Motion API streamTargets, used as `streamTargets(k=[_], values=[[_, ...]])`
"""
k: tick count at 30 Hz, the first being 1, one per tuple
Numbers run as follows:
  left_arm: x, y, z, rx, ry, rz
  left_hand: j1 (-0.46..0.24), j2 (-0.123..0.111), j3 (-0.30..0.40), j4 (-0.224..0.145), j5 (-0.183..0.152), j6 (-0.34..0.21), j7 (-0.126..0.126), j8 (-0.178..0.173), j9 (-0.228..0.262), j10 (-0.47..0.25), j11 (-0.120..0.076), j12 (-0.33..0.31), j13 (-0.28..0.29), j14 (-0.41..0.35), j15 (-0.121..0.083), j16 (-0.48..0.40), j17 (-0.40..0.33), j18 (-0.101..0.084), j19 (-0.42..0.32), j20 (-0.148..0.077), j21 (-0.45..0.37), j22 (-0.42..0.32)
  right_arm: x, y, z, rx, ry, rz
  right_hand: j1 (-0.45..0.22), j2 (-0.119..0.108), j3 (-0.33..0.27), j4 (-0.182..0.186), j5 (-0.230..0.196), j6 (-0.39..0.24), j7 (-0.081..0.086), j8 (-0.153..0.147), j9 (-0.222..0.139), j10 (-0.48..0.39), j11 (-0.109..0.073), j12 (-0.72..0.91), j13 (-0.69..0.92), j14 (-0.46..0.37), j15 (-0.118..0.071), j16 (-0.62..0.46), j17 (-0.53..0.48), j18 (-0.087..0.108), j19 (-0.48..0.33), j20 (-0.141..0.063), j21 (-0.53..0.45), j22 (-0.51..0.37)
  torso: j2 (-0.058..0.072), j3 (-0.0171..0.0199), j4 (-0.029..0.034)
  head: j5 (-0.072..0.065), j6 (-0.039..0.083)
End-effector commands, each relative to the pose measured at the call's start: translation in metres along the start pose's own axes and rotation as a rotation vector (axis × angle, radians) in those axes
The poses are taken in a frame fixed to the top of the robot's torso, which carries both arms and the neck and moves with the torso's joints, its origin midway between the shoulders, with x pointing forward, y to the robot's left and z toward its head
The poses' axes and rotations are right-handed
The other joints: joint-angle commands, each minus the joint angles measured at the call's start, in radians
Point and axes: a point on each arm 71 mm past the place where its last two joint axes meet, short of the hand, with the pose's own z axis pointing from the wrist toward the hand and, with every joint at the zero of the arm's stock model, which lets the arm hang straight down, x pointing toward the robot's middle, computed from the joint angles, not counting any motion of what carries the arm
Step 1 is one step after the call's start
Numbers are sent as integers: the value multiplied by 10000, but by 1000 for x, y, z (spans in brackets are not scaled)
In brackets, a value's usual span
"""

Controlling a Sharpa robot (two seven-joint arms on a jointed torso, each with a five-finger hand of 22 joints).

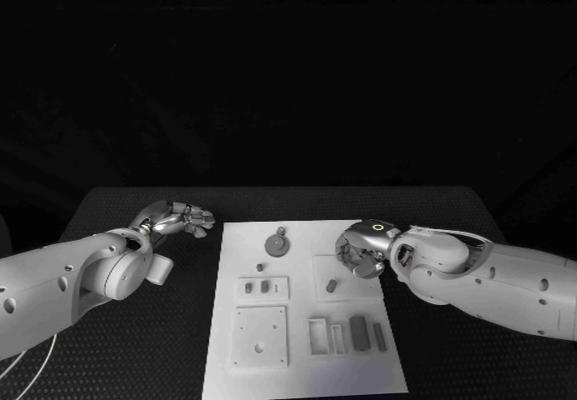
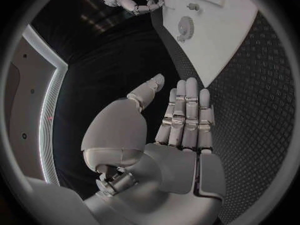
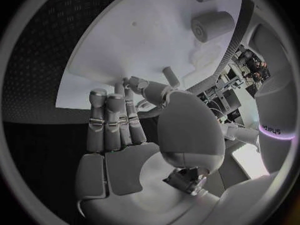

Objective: Assemble the parts on the task board

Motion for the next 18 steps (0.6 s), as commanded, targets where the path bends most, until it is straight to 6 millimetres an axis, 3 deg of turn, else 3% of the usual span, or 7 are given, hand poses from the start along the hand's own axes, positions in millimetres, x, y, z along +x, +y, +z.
streamTargets(k=[1, 18], values=[[1, -1, 0, 16, 66, -67, -87, -2, -46, 23, -45, -56, 45, 38, -11, -32, 32, -59, -11, 59, -15, -45, 24, 42, 61, 21, -55, 13, 12, 3, -1, -29, 468, -567, 111, 52, 78, -37, -31, 156, -42, 80, 55, 878, -175, 59, 68, 15, -102, 58, -14, 302, 68, -22, 0, 20, 1, 4, -2, -12, -27], [-1, 0, 0, -3, 14, -52, -34, -5, -31, -9, 14, -90, 52, 36, -26, -78, 48, -61, -24, 104, -41, -41, 83, 49, 98, 0, -52, 30, 19, 14, 1, -307, 245, -1058, 189, -32, 246, -83, -27, 393, -140, 150, 116, 1108, -263, 71, 182, 173, -190, 127, -6, 302, 225, -86, 67, 50, -7, 1, -5, -32, -86]])
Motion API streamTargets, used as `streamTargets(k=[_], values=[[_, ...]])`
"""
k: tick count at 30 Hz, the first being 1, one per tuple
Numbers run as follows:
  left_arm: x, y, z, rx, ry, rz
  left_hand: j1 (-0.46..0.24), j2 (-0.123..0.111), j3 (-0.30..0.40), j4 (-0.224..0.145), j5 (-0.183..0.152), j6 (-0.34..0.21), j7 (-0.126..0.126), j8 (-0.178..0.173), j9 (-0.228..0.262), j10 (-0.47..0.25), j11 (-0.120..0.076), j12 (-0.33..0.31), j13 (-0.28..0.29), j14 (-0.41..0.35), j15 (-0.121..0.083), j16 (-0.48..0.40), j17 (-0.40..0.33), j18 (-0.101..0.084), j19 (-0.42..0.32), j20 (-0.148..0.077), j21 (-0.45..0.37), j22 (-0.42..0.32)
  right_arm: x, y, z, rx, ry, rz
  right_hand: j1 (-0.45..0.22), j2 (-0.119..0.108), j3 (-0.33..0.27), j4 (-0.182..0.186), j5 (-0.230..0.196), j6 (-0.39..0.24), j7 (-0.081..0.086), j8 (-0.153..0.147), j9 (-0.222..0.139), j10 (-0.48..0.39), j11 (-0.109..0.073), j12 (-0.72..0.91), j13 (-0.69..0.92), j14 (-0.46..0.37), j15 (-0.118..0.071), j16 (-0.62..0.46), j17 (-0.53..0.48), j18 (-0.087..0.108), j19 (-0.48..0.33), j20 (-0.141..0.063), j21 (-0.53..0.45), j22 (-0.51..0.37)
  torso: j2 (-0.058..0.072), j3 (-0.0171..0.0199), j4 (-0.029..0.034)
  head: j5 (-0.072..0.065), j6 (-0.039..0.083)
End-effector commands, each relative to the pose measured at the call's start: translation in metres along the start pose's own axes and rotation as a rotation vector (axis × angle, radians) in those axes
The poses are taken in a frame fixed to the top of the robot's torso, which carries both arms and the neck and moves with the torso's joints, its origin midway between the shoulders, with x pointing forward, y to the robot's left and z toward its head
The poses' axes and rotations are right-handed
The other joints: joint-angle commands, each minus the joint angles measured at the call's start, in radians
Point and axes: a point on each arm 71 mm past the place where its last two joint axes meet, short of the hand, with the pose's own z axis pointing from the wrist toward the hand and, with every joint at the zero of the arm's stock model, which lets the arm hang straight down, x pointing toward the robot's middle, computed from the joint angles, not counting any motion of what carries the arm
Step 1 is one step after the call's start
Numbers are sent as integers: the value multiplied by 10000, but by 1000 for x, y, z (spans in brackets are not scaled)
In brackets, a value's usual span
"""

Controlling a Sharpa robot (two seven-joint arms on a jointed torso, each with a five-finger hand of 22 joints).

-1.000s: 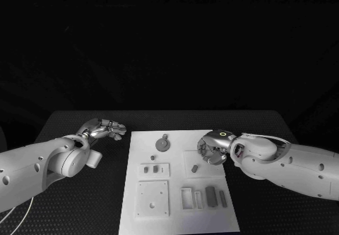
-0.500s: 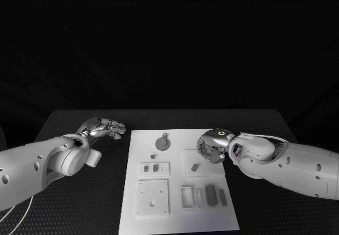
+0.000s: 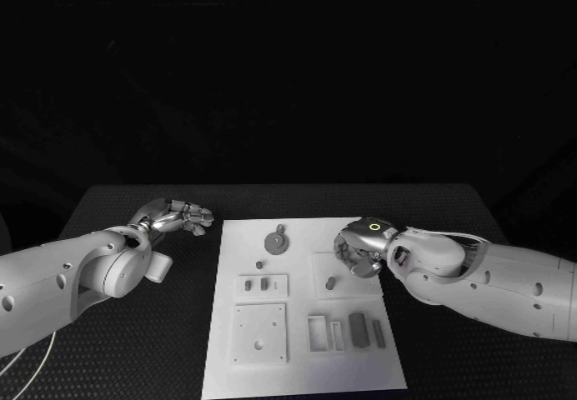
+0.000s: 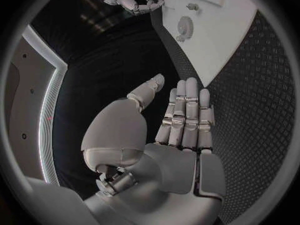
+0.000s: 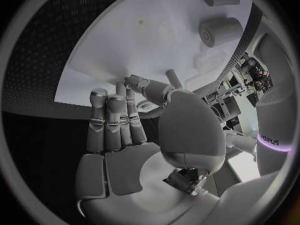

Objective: Assemble the parts on the task board

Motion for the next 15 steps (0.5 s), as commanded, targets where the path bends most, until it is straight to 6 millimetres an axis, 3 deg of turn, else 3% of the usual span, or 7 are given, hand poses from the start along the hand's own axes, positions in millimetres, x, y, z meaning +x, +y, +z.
streamTargets(k=[1, 15], values=[[0, -1, 0, 36, 32, -54, -34, -8, -32, -9, 14, -57, 18, 35, -16, -47, 15, -61, -15, 67, -6, -42, 15, 48, 99, -1, -53, 10, 15, 10, -1, -314, 506, -404, 61, -92, 60, -6, -25, 69, -17, 36, 13, 917, -137, -77, -10, 63, -24, 51, -7, 303, 80, -13, 67, 29, -5, -2, 3, -20, 1], [0, 0, -1, 41, 7, -50, -43, -12, -39, -6, 9, -93, 36, 25, -28, -82, 30, -63, -25, 73, -9, -54, 45, 43, 105, -5, -61, 17, 25, 20, -4, -521, 481, -593, 3, -247, 149, 24, -3, 123, -31, 16, 14, 974, -150, -131, 25, 106, -36, 43, -18, 303, 119, -26, 69, 35, -1, -7, 2, -35, -13]])
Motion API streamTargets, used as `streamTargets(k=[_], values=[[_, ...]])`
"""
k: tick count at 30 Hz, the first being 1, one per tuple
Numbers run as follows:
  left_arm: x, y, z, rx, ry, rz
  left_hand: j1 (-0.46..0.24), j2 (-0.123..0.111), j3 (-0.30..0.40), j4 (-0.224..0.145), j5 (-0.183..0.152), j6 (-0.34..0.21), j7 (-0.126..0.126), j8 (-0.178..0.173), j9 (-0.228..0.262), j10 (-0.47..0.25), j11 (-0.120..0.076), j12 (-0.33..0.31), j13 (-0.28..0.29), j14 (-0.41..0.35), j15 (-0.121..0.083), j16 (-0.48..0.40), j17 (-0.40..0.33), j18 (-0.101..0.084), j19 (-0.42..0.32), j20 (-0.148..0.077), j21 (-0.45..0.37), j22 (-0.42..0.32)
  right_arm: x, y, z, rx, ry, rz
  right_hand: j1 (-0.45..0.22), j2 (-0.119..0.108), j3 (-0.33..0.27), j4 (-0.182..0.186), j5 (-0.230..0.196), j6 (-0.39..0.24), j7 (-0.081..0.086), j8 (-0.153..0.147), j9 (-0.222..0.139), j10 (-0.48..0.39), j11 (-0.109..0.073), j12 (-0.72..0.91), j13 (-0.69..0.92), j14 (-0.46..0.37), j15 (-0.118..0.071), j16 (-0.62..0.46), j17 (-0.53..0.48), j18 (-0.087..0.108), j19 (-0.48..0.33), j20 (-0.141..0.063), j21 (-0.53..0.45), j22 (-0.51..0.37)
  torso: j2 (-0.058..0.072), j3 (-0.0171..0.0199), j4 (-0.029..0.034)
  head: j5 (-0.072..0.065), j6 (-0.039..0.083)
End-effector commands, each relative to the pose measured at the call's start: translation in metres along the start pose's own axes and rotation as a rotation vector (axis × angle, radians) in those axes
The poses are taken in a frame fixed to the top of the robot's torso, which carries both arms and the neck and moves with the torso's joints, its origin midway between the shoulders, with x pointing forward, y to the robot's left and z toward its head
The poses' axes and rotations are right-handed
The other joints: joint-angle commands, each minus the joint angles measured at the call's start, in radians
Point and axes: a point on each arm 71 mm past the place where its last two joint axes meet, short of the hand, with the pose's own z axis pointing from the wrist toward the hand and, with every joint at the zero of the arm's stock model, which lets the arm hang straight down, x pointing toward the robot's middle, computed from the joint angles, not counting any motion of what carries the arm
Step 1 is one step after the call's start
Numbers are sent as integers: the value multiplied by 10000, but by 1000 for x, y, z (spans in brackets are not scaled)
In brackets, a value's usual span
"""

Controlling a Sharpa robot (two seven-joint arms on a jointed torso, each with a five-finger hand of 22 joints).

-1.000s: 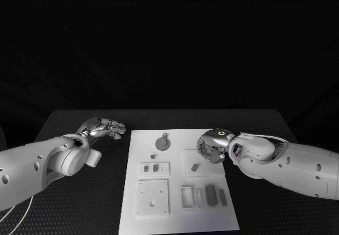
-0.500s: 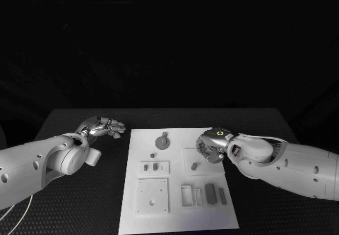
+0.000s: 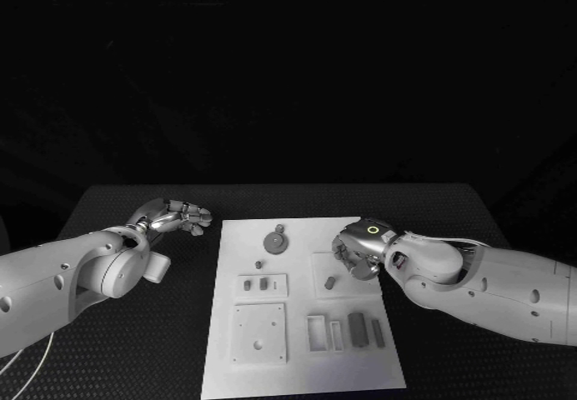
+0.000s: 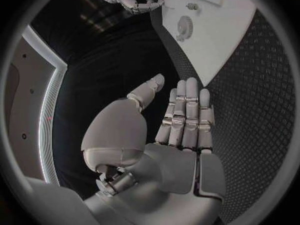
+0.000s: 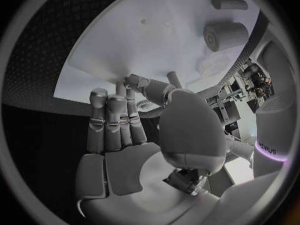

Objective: Assemble the parts on the task board

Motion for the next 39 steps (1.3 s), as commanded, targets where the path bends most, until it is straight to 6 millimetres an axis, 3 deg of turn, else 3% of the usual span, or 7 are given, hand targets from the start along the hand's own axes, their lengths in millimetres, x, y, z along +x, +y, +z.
streamTargets(k=[1, 15, 39], values=[[1, -1, 0, 66, 42, -53, -43, -12, -39, -5, 8, -57, 0, 25, -18, -46, -6, -63, -15, 74, -9, -54, 17, 43, 68, 31, -61, 14, 19, 15, -3, -561, 816, -125, -3, -110, 71, -2, -5, 103, -13, 17, 17, 953, -122, -68, 0, 50, -43, 48, -7, 304, 64, -31, 56, 39, 4, -7, 0, -8, -3], [1, 0, 0, 56, 33, -47, -41, 0, -38, -2, 6, -58, 2, 31, -21, -51, -5, -56, -17, 95, -17, -50, 40, 43, 79, 26, -64, 18, 16, 19, -3, -658, 487, 81, -117, -123, 128, -33, 14, 461, -151, 103, 107, 1348, -260, -93, 134, 271, -177, 170, 86, 304, 296, -121, 190, 100, 7, -3, 9, -15, 7], [-2, 1, 1, -7, -12, -26, -41, -1, -43, 0, 4, -68, 4, 37, -28, -64, -1, -50, -20, 131, -34, -43, 81, 44, 103, 12, -66, 27, -1, 15, -5, -526, 217, 765, -235, -93, 172, -126, 42, 545, -185, 107, 159, 1469, -297, -150, 180, 342, -214, 154, 126, 304, 367, -140, 208, 101, 6, -2, 9, -33, 14]])
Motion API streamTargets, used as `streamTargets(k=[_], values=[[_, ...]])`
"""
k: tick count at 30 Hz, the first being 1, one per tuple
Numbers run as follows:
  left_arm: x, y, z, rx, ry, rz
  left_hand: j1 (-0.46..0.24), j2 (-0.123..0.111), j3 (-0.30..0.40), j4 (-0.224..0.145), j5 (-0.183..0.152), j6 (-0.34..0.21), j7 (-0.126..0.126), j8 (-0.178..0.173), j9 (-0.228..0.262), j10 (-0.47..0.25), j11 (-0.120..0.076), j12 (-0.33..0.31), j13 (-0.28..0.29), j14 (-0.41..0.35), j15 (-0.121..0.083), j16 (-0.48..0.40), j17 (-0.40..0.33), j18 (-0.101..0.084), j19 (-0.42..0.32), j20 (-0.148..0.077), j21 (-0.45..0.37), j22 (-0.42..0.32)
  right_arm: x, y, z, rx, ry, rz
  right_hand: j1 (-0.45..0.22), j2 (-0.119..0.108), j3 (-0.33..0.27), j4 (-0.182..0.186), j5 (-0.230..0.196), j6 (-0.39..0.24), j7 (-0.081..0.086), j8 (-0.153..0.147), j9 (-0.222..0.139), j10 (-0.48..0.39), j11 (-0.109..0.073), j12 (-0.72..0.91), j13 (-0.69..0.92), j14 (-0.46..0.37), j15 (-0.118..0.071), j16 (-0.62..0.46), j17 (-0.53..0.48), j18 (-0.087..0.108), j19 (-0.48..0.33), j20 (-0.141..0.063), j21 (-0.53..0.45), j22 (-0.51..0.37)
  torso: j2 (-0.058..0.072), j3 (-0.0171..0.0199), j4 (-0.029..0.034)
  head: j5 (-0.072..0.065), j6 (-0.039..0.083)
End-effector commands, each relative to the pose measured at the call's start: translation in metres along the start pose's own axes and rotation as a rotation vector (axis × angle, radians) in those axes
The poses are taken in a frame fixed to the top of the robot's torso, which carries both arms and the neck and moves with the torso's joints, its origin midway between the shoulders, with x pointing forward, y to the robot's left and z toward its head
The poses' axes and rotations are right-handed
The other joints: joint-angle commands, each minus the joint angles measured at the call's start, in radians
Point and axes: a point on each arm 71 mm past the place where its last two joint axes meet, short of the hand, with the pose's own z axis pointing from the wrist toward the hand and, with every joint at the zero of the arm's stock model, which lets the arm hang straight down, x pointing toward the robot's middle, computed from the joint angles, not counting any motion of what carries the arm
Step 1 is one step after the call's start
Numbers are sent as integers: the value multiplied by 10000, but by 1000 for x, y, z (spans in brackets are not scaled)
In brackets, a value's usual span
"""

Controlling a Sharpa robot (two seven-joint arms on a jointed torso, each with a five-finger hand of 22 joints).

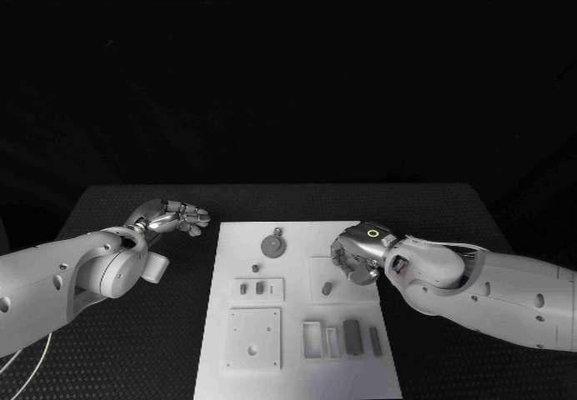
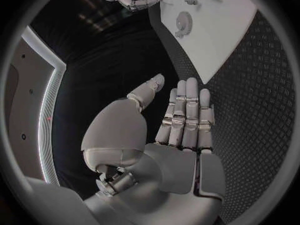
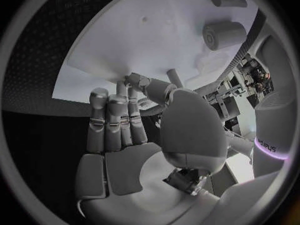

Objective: Assemble the parts on the task board

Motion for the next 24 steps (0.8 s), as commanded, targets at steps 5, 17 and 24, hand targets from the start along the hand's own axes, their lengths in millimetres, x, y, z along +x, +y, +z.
streamTargets(k=[5, 17, 24], values=[[2, -1, 1, 43, 87, -51, -44, -4, -45, 1, 3, -72, 5, 45, -12, -69, 1, -50, -14, 99, -1, -44, 26, 44, 70, -28, -68, 18, -2, 5, 1, -460, 390, 204, -133, 36, 42, -56, 59, 35, 15, 57, 17, 1157, -222, 3, 28, -16, -74, 20, 20, 332, 64, -14, 19, 99, 4, -5, 9, 9, 43], [0, 0, 1, 16, 80, -46, -45, -11, -48, 0, 4, -84, 10, 44, -17, -82, 6, -51, -18, 104, -5, -49, 43, 43, 78, -33, -72, 21, -8, 2, 1, -475, 501, 240, -176, 49, 54, -88, 102, 37, 15, 43, 30, 1171, -221, -32, 37, -12, -73, 0, 35, 332, 67, -13, 14, 99, 0, -3, -1, 7, 1], [0, 0, 1, 16, 62, -36, -42, -11, -46, -1, 5, -90, 12, 44, -20, -89, 8, -51, -20, 106, -7, -52, 53, 42, 82, -36, -76, 22, -10, 0, -1, -458, 614, 403, -210, 64, 53, -117, 139, 38, 15, 33, 42, 1183, -220, -59, 45, -10, -73, -13, 49, 332, 65, -10, 11, 99, -1, -5, 7, 10, -25]])
